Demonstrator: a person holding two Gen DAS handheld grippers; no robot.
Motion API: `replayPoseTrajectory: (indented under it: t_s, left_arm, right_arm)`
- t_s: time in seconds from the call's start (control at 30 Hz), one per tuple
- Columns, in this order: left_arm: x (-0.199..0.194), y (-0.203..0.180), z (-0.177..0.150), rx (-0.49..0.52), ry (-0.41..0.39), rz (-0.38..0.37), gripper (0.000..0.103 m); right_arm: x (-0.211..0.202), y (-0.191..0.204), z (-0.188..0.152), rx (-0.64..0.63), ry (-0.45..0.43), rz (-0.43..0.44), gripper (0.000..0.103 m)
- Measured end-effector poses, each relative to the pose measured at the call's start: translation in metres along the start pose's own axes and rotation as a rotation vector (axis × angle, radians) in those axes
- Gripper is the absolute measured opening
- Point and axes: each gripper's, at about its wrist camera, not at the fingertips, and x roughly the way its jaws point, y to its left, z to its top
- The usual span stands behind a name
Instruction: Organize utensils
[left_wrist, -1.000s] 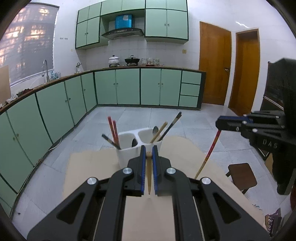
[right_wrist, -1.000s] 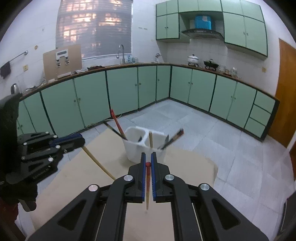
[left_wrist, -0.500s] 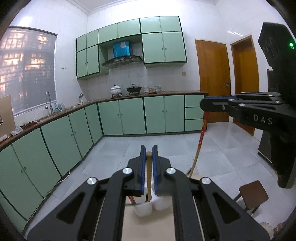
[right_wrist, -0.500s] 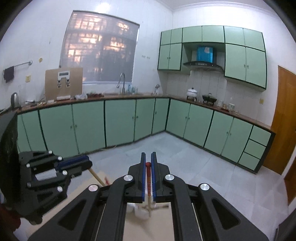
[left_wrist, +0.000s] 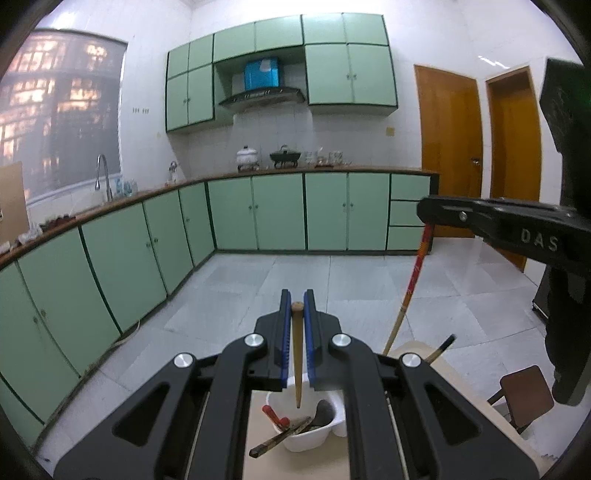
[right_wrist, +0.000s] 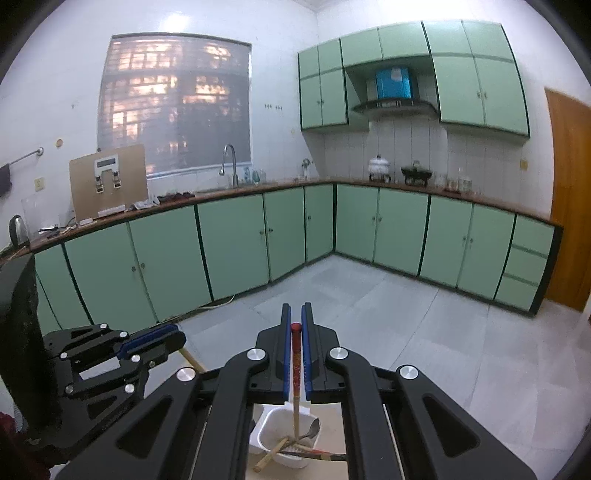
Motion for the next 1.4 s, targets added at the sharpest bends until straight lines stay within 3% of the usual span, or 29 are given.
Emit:
replayPoseTrajectory:
  t_s: [0.3,0.33,0.4,0.53,0.6,0.63,0.77,0.87,0.93,1.07,1.4]
  left_arm:
    - [0.026,0.013,-0.022,0.001,0.067,0.013,0.011]
    - [0.024,0.013,-0.023,0.003,0.069,0.013,0.014]
    - [0.017,0.013,-0.021,0.007,0.056,0.011,0.031]
    - [0.002,0.01,-0.016,0.011,0.03,0.013,0.038]
    - [-0.01,0.011,-0.014,-0.005,0.015,0.011,0.043]
    - [-0.014,0.012,-0.013,-0.009,0.009,0.011,0.045]
    - [-0.043,0.01,-0.015,-0.027,-0.023,0.024,0.064]
    - [-0.065,0.008,-0.022,-0.041,-0.036,0.03,0.078]
    - [-0.08,0.005,-0.029,-0.056,-0.041,0.031,0.083]
    - [-0.103,0.001,-0.045,-0.084,-0.029,0.027,0.09]
    - [-0.147,-0.005,-0.099,-0.143,0.054,0.05,0.093]
  right_arm:
    - [0.045,-0.009,-0.044,0.014,0.137,0.014,0.006]
    - [0.046,-0.008,-0.048,0.012,0.144,0.009,0.007]
    - [0.044,-0.009,-0.05,0.01,0.149,-0.002,0.012]
    - [0.027,-0.015,-0.05,0.026,0.125,-0.04,0.028]
    - [0.017,-0.017,-0.048,0.022,0.113,-0.072,0.038]
    - [0.011,-0.018,-0.048,0.019,0.104,-0.085,0.048]
    - [-0.017,-0.021,-0.052,0.017,0.09,-0.133,0.066]
    - [-0.041,-0.02,-0.061,0.03,0.08,-0.155,0.085]
    - [-0.06,-0.017,-0.07,0.036,0.069,-0.157,0.092]
    - [-0.088,-0.007,-0.088,0.047,0.053,-0.148,0.097]
    - [-0.137,0.012,-0.152,0.135,0.099,-0.124,0.097]
